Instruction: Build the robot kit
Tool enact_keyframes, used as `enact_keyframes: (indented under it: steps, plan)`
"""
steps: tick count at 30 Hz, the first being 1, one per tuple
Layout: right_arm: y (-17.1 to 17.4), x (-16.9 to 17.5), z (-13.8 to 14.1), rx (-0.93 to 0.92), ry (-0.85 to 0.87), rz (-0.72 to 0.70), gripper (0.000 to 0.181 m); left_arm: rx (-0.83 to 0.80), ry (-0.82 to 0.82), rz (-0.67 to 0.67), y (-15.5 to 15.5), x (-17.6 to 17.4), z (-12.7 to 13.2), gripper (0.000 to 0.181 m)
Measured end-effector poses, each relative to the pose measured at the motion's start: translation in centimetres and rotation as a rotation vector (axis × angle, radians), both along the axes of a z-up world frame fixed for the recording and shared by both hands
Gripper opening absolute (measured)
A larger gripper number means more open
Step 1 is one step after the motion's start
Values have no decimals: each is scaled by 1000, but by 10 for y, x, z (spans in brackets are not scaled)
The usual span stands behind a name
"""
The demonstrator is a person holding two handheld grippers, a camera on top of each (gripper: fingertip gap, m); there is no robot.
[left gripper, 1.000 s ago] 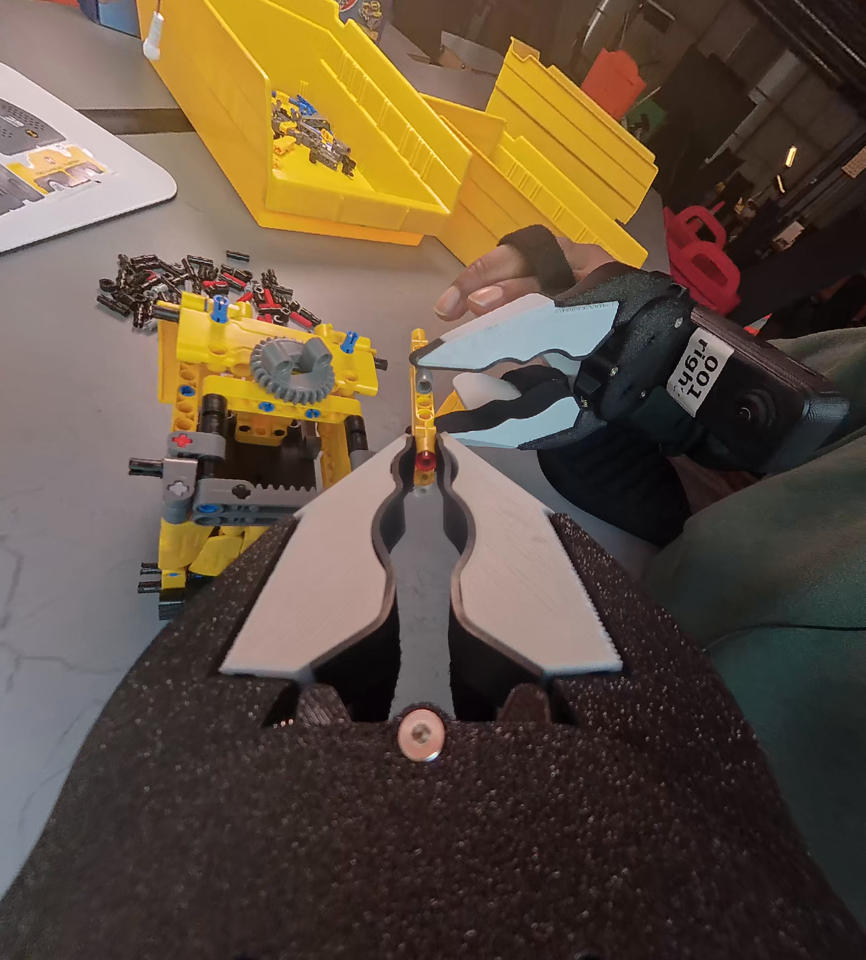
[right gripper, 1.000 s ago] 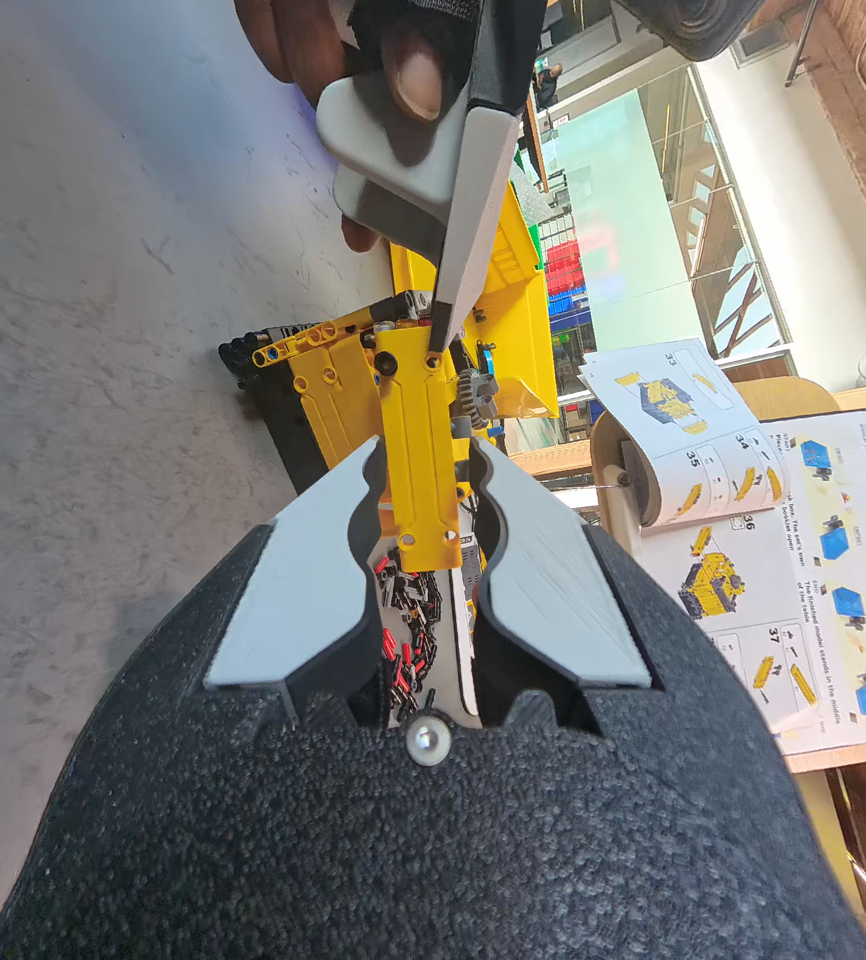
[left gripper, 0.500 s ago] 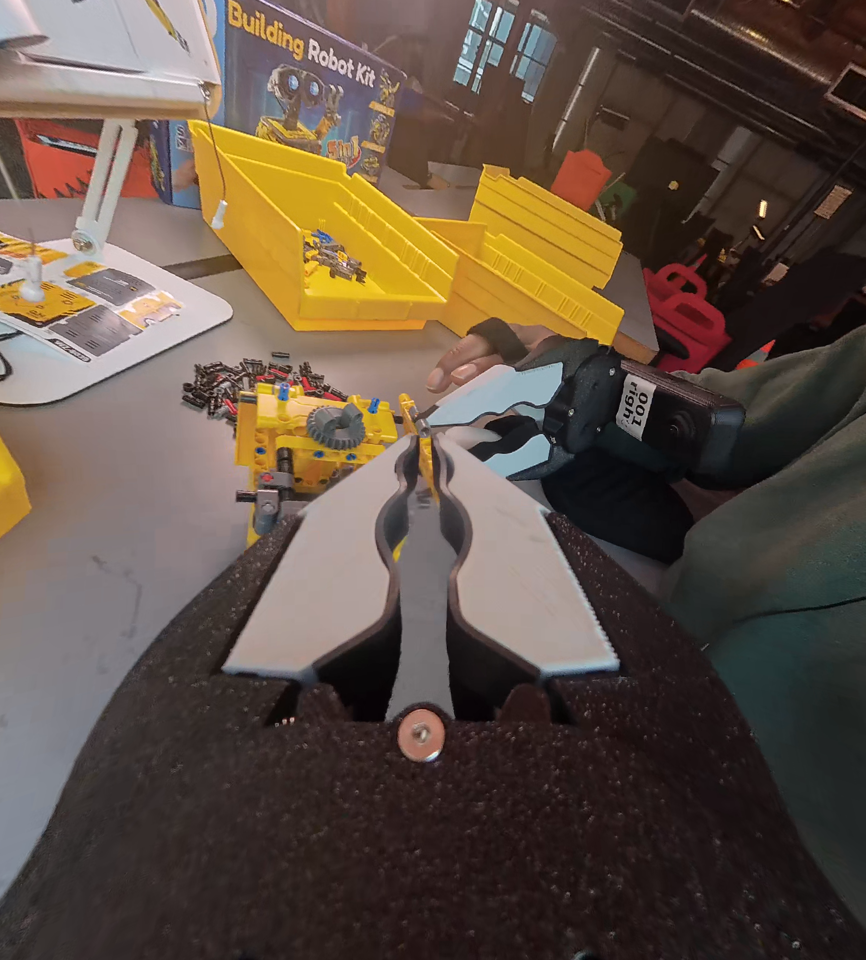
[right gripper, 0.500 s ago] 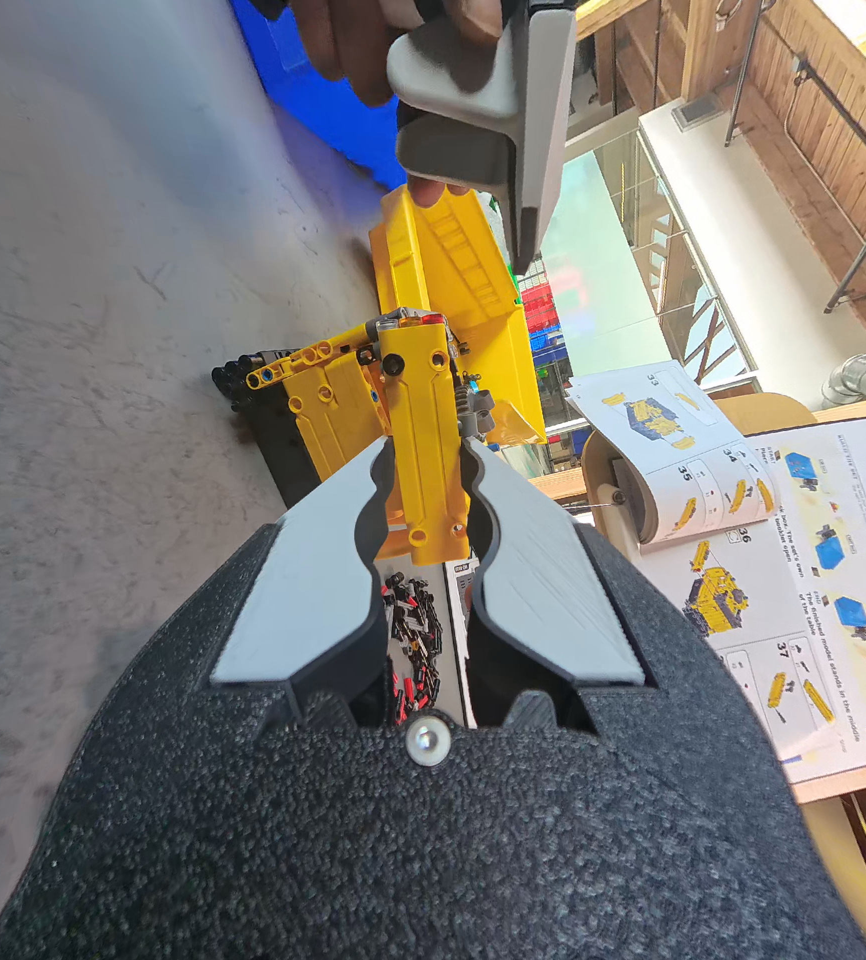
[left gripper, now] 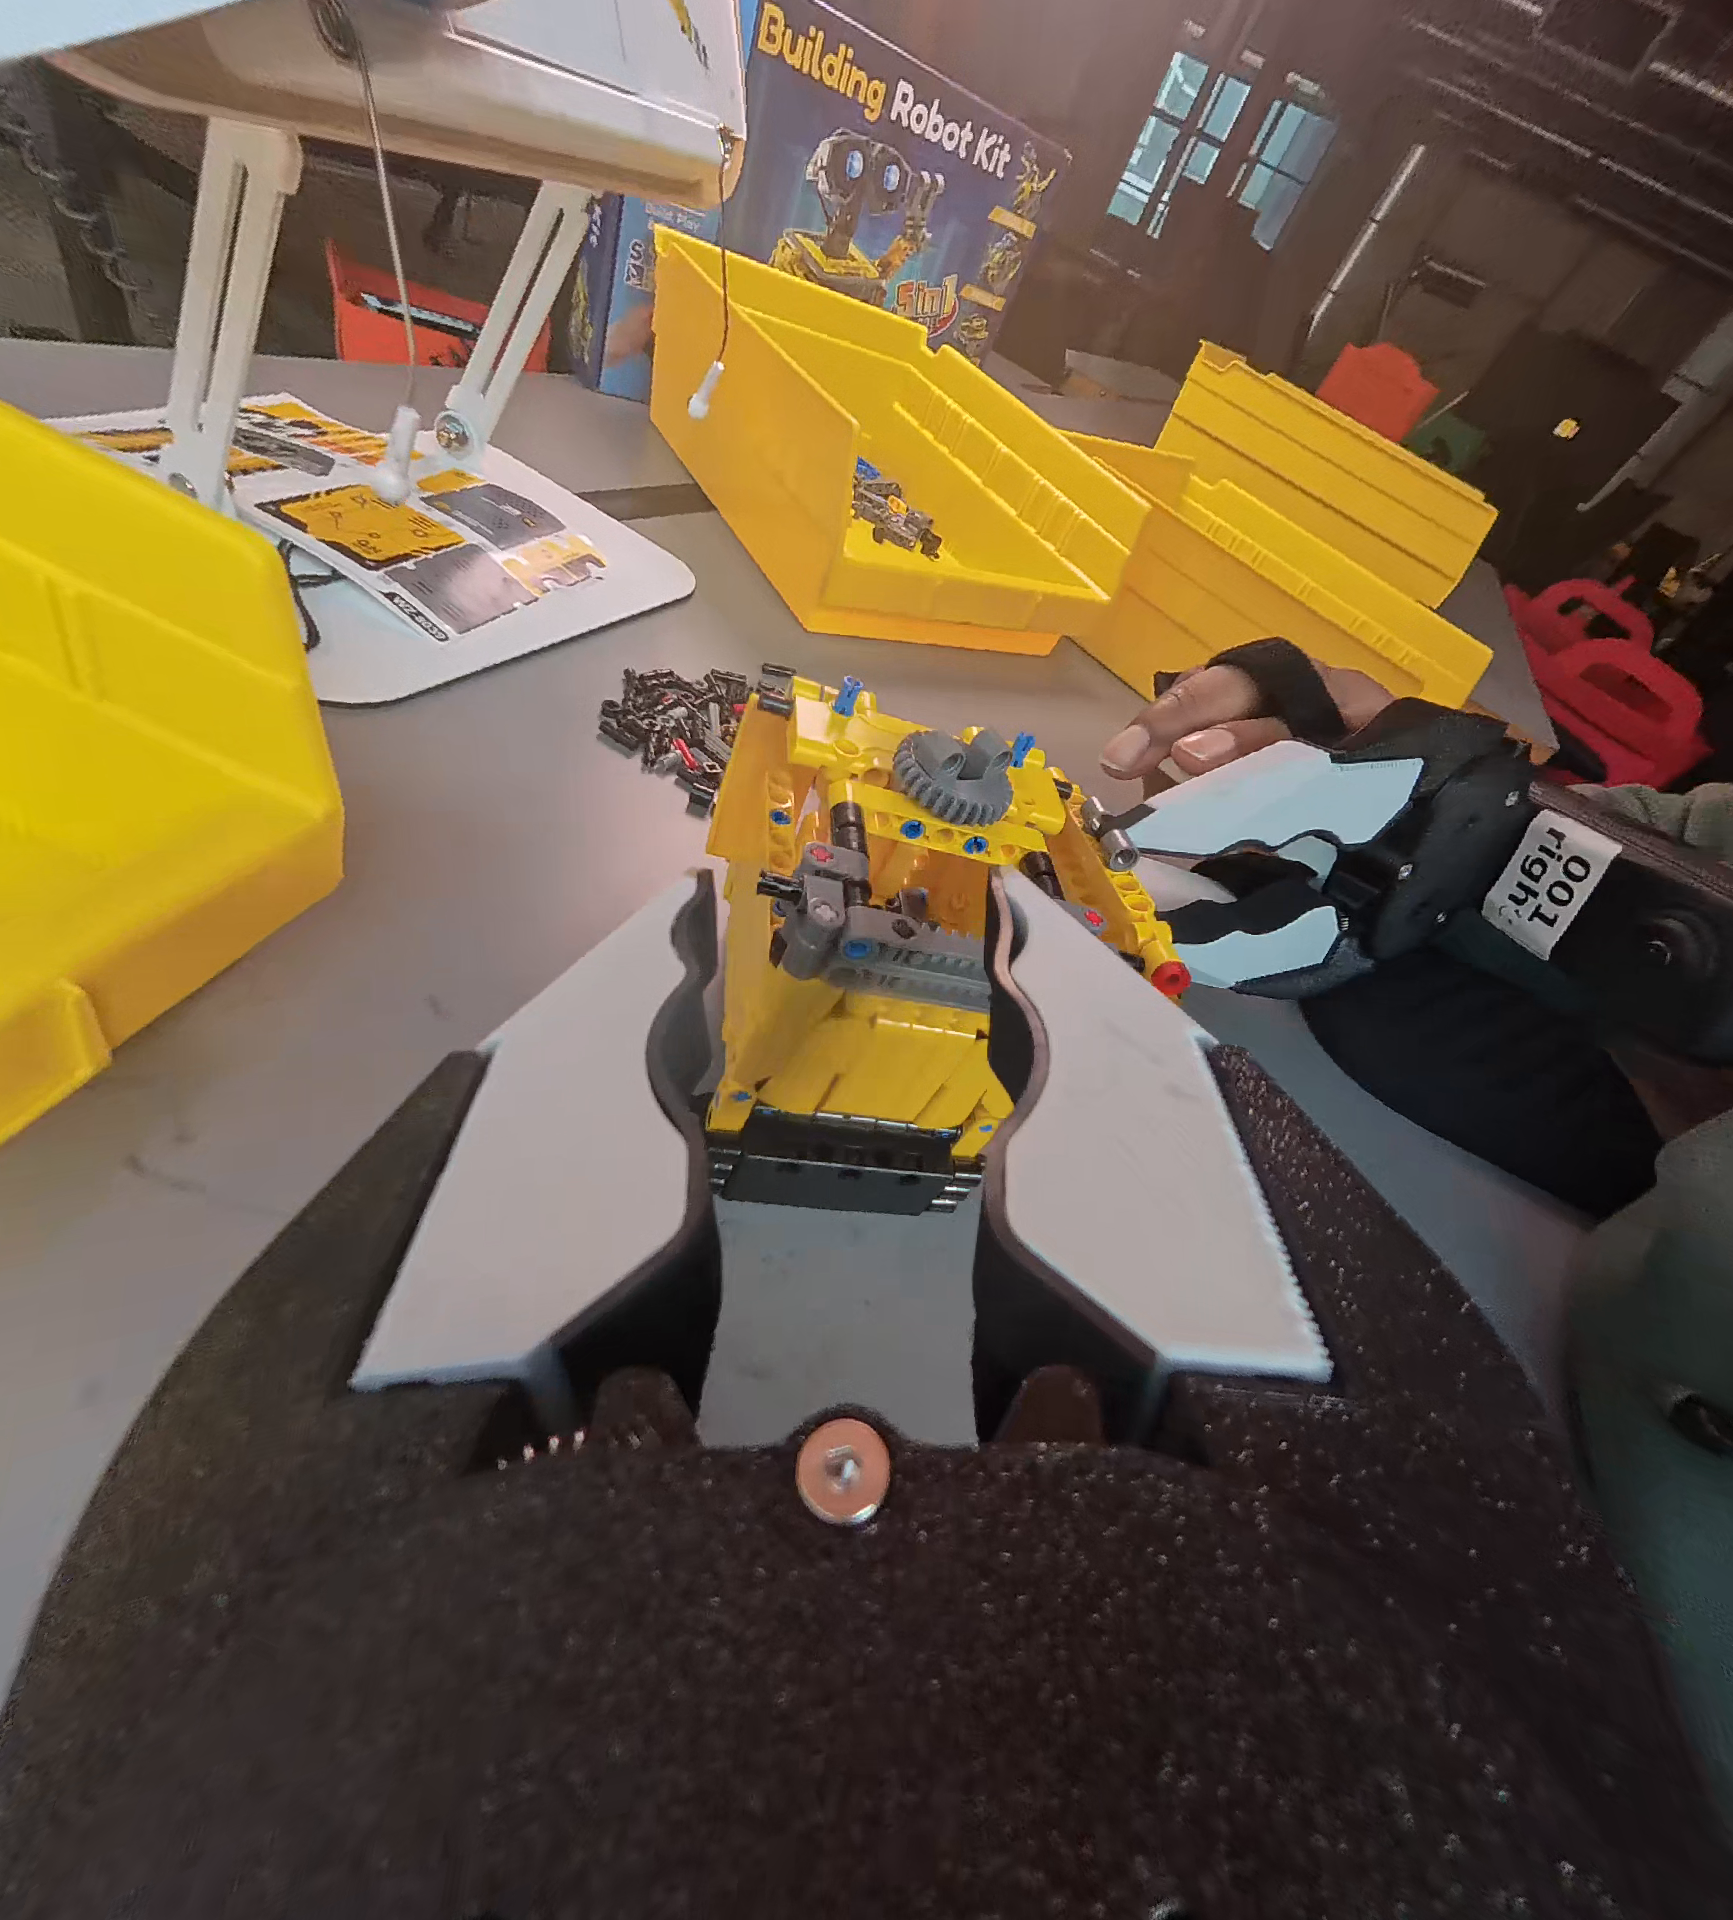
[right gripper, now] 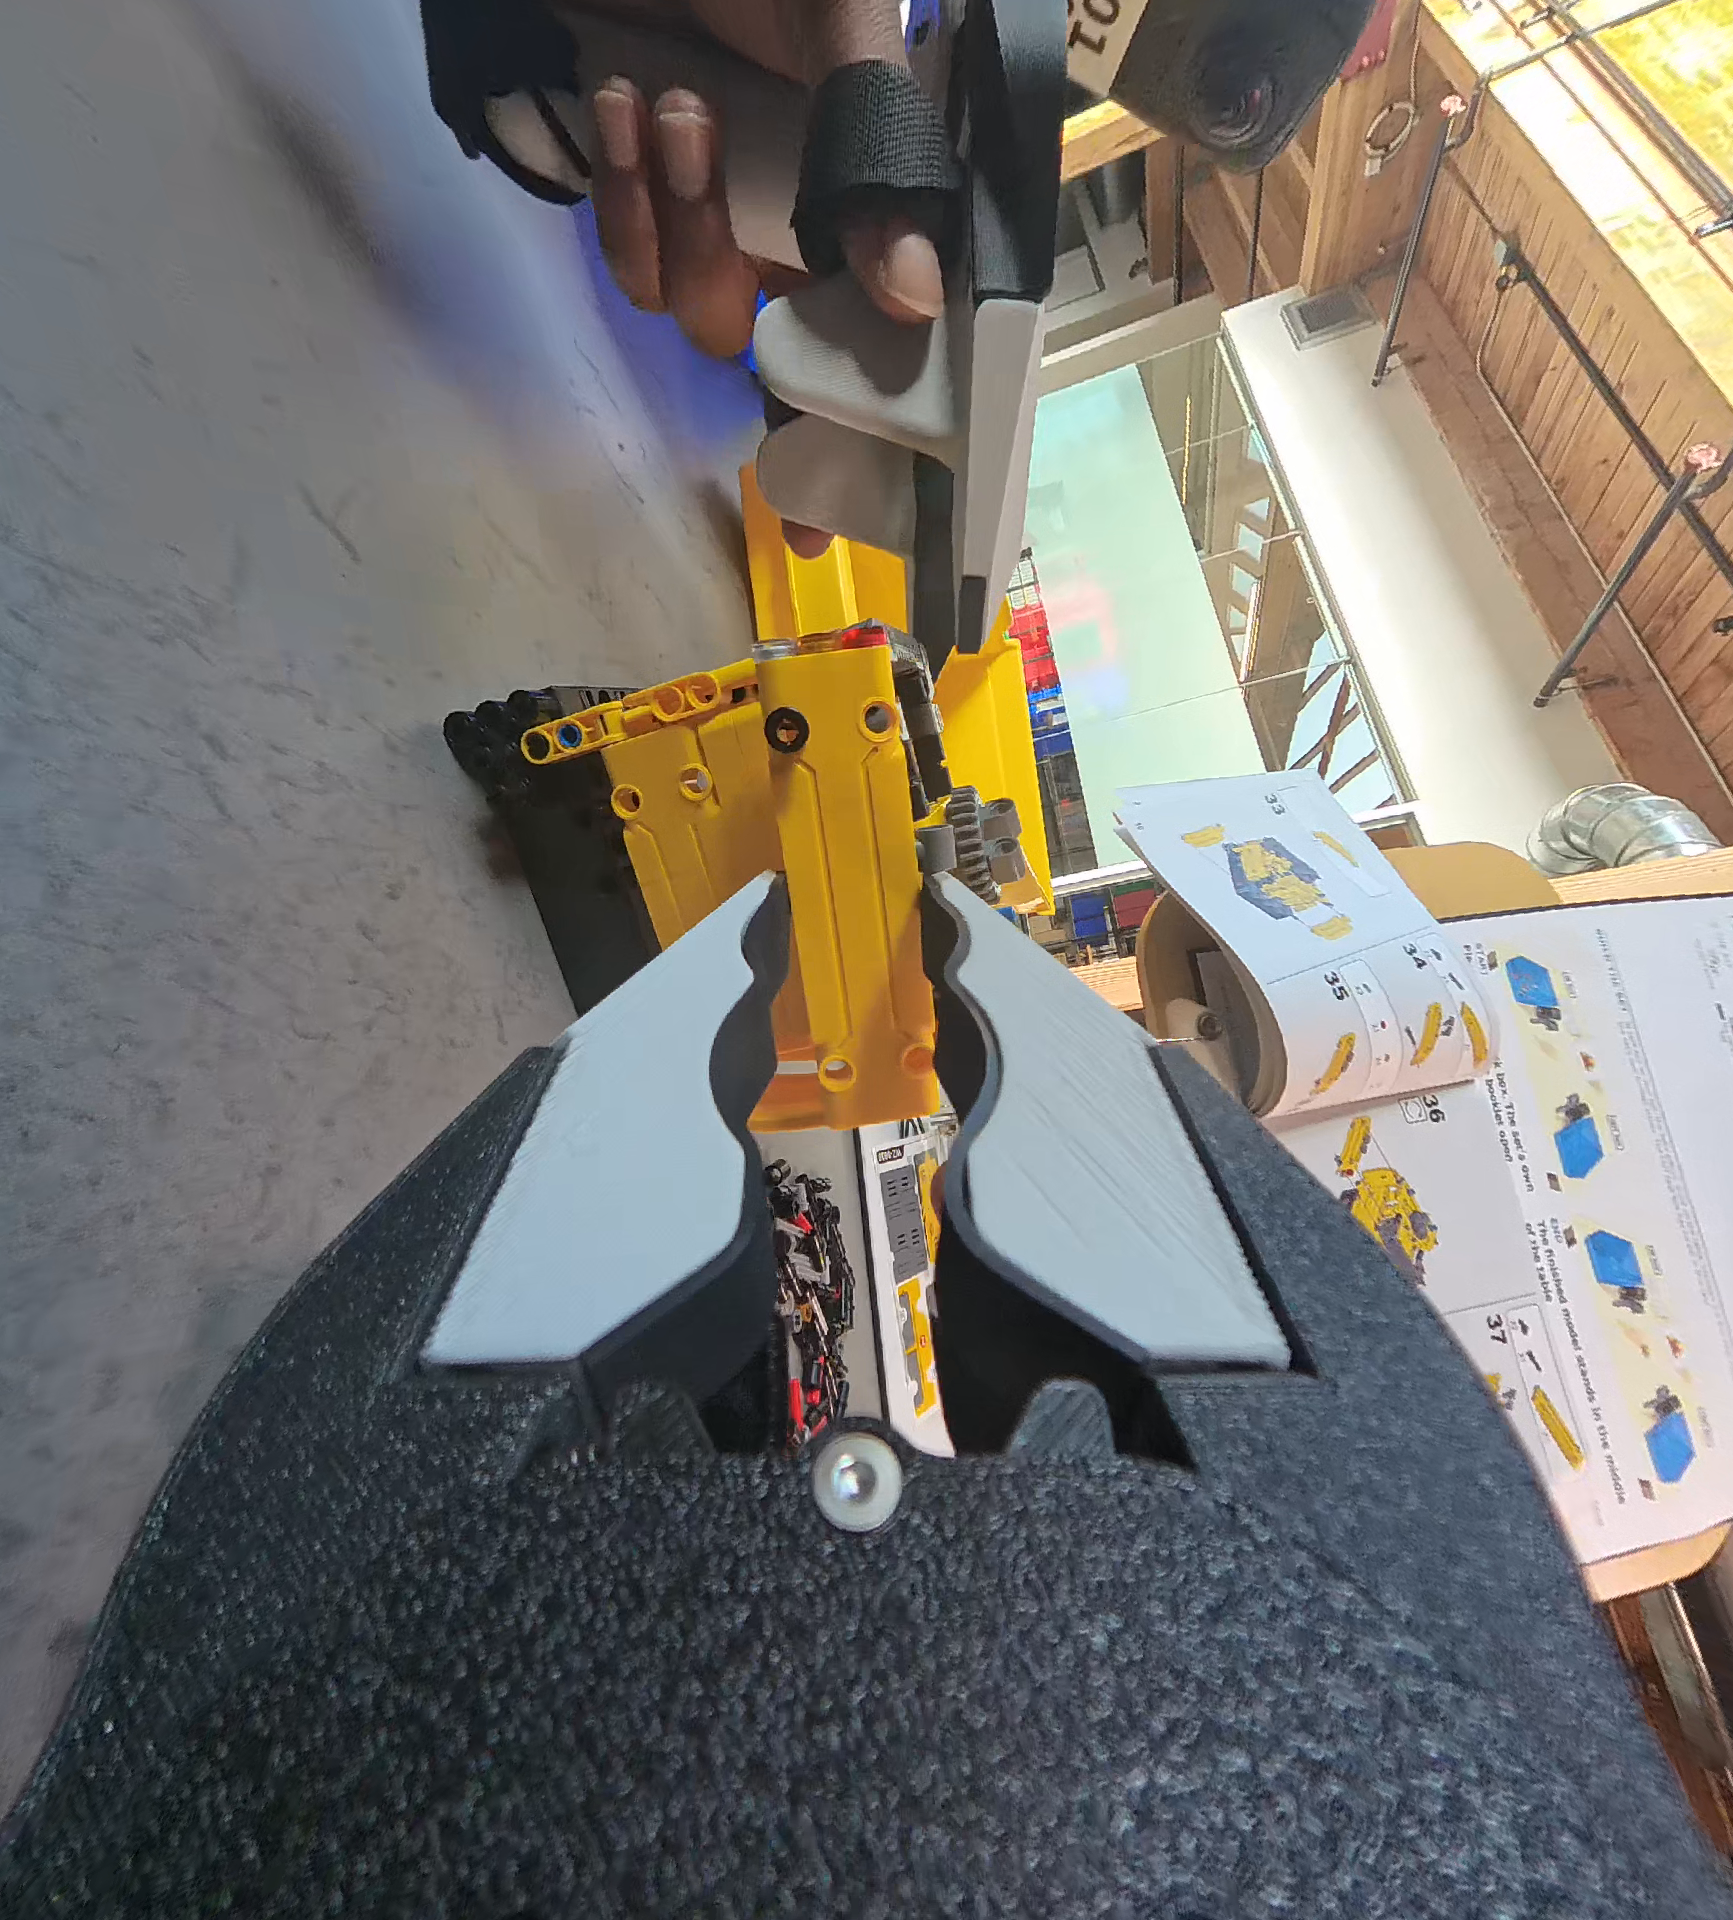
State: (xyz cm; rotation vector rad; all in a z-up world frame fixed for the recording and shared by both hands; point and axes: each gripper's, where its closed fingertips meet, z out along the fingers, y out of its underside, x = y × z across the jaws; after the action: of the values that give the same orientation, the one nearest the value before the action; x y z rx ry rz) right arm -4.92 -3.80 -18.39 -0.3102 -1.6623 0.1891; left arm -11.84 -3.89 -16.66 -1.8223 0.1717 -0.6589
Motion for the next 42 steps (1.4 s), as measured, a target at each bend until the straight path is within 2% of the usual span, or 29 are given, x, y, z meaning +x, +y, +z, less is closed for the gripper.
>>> enact_keyframes:
  steps: [6, 13, 18, 22, 26, 31, 36, 42]
  plan:
    - [0, -1, -2, 25, 15, 4, 24, -40, 1, -49, 8, 13, -12, 43]
    - [0, 0, 3, 83, 51, 3, 24, -29, 16, -51, 8, 13, -12, 44]
    - [3, -1, 3, 108, 62, -1, 24, 47, 148, 10, 2, 4, 5, 44]
    - [1, -3, 5, 134, 81, 11, 24, 67, 274, -44, -13, 18, 20, 38]
    - [-7, -4, 8, 134, 92, 42, 24, 16, 479, -109, -24, 31, 13, 37]
    - [-7, -5, 4, 132, 80, 43, 24, -26, 554, -221, -31, 58, 6, 38]
    - [-6, -6, 2, 123, 76, 40, 24, -53, 673, -216, -24, 61, -6, 40]
    - [-6, -9, 1, 129, 74, 38, 24, -128, 732, -211, -18, 59, -13, 35]
